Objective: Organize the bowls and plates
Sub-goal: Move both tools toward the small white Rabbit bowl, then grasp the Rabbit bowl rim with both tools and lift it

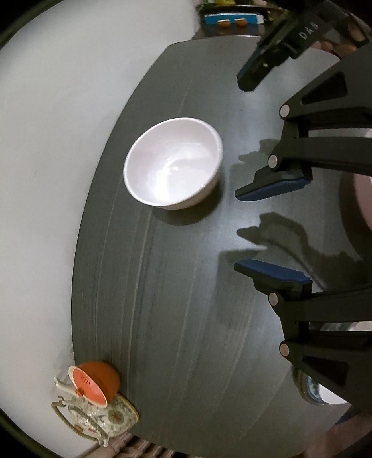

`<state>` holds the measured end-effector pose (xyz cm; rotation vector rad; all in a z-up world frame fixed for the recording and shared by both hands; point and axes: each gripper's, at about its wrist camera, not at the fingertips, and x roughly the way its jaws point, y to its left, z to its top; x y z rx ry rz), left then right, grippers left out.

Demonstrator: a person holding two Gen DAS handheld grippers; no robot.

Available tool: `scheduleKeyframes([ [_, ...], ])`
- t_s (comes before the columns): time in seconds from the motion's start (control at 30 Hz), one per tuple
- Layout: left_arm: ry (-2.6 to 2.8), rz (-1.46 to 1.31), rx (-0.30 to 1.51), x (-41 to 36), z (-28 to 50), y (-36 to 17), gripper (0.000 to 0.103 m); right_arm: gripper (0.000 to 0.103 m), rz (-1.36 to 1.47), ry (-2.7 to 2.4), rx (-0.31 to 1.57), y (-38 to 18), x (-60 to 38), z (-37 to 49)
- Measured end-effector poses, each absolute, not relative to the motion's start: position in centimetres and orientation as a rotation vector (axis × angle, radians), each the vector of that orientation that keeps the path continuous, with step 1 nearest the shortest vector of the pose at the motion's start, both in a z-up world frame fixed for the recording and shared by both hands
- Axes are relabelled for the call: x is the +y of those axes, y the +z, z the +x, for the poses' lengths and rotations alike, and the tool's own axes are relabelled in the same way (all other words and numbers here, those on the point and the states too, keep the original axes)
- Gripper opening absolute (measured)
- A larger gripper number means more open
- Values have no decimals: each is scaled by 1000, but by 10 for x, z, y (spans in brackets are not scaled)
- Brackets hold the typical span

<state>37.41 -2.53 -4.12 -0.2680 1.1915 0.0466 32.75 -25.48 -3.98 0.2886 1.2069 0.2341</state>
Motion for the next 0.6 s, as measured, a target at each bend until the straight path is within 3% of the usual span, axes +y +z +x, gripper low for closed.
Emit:
scheduleKeyframes([
  [0.6,43,-370,1242,-32,449,-78,37,30,294,185,1291,-95,-230,397],
])
